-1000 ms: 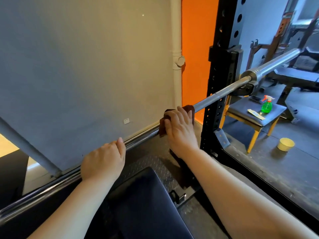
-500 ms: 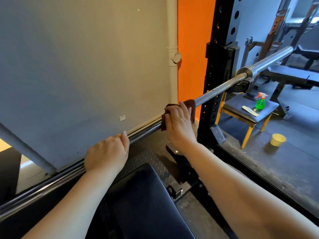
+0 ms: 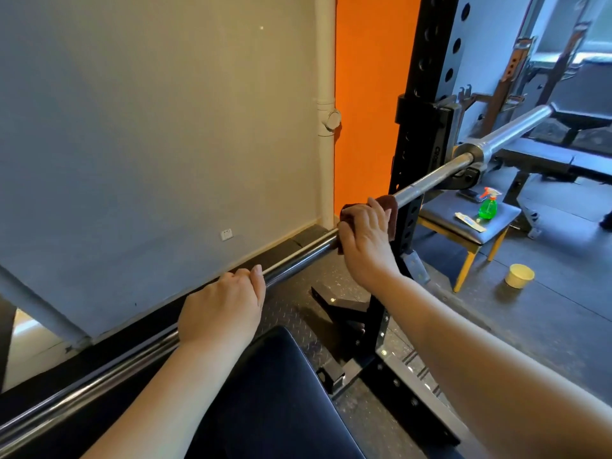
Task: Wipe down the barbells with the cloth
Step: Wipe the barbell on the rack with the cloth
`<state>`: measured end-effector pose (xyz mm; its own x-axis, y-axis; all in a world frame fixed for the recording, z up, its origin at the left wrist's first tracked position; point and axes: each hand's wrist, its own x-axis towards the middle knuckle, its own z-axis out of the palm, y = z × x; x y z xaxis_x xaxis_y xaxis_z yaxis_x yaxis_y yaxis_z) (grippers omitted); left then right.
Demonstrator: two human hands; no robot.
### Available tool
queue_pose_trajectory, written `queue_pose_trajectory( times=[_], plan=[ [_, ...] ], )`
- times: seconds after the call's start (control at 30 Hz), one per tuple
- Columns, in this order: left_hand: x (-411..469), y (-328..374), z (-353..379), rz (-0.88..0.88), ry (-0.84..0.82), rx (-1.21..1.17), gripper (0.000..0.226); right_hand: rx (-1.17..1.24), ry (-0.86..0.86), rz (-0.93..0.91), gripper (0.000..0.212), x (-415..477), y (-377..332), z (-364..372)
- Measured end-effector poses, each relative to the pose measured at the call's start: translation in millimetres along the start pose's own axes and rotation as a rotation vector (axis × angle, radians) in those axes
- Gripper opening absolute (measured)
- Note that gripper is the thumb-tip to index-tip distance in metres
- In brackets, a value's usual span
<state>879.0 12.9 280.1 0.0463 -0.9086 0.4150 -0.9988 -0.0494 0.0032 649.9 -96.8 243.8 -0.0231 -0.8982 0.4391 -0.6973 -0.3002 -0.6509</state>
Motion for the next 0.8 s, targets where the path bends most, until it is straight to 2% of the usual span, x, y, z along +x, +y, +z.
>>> queue_pose_trajectory(
  times=[0.1, 0.23, 0.4, 0.5, 0.63, 0.73, 0.8],
  plan=[
    [8, 11, 6, 0.066, 0.015, -0.01, 0.061, -0.004, -0.029, -0.093, 0.035, -12, -15, 14],
    [22, 29, 15, 0.17, 0.037, -0.022, 0.057, -0.132, -0.147, -0.283, 0.04, 2, 22, -19],
    [31, 41, 20, 0.201, 0.044, -0.071, 0.054, 0.013, -0.057, -0.033, 0.037, 24, 41, -28],
    [35, 48, 22, 0.216, 0.051, -0.096, 0.052, 0.026, -0.078, -0.065, 0.035, 17, 22, -15],
    [43, 60, 24, 0.232, 0.031, -0.115, 0.051, -0.074, -0.205, -0.271, 0.038, 23, 30, -36],
    [46, 63, 28, 0.253, 0.052, -0.136, 0.053, -0.113, -0.163, -0.189, 0.045, 42, 60, -52],
    [47, 65, 27, 0.258, 0.072, -0.108, 0.052, -0.05, -0.075, -0.084, 0.037, 52, 65, -51]
  ],
)
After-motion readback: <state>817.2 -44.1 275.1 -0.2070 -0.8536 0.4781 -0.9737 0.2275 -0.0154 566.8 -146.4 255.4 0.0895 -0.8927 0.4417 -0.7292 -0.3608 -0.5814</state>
